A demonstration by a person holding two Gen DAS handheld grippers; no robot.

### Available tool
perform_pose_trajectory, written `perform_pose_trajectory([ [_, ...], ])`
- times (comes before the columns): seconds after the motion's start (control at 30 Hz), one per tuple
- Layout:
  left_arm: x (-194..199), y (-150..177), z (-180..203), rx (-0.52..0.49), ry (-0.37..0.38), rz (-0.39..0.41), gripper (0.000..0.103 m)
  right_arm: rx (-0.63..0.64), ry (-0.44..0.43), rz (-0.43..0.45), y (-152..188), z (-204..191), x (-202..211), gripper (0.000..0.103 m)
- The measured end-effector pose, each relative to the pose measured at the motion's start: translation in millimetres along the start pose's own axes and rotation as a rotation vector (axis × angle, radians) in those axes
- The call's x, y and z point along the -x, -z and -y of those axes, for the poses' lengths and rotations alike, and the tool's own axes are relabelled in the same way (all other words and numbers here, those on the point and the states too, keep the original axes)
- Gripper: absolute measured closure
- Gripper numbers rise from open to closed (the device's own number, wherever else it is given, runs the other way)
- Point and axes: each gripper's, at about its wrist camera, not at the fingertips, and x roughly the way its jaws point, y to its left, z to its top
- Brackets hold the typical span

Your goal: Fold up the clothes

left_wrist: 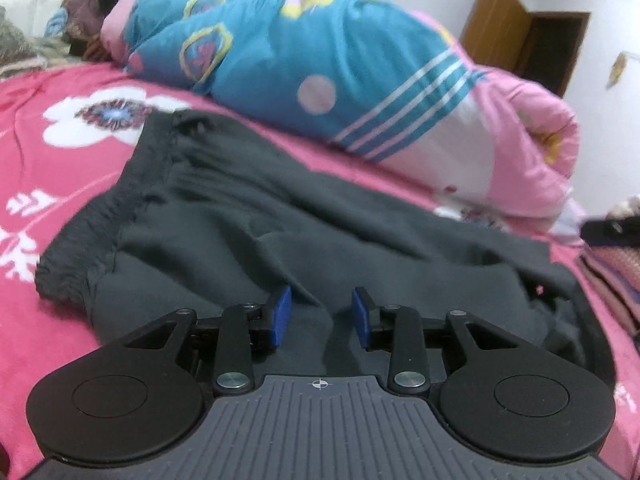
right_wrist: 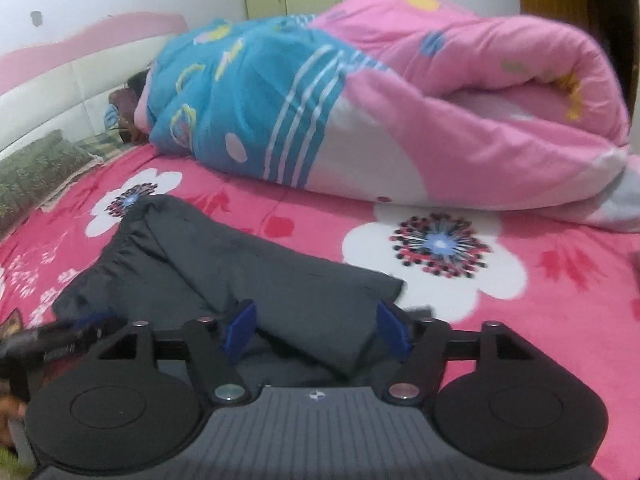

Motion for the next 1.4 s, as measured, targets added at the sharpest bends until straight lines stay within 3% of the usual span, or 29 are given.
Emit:
perform_pose_trajectory([
  [0.17,-3,0,-9,0.015,-0.012,-0.016,0.07,0.103,-0.002,-0.058,-24,-15,-74,0.004],
  [0.4,-3,0,-8,0.003,-0.02,-0.021,0.07,0.129,-0.029,-0.223,-26,-21,-152,0.007],
  [0.5,-3,1,-7,-0.011,-0.023,-0.017,0.07,0.122,-0.028,-0.279,-17,-22,-161,0.035],
  [0.6,-3,2,-7,-0.016,-0.025,-0.013,0.07,0.171,-0.001,-0.275,-13,-30,-162,0.062],
  [0.63,-3,2,-7,-0.016,-0.026,-0.011,0.07,0.189,0.009,-0.272,-14,-34,-159,0.086],
  [0.67,-3,1,-7,-0.015,-0.027,-0.01,0.07,0.19,0.019,-0.259,-18,-36,-155,0.093],
  [1.03,2,4,-10,-0.012,-0.026,-0.009,0.07,0.206,0.144,-0.062,-87,-43,-127,0.101],
  [1.27,3,1,-14,0.002,-0.014,-0.019,0.07,0.267,0.285,0.042,-110,-45,-155,0.101],
  [1.4,4,1,-16,0.009,-0.006,-0.024,0.07,0.314,0.308,0.062,-107,-48,-186,0.101],
])
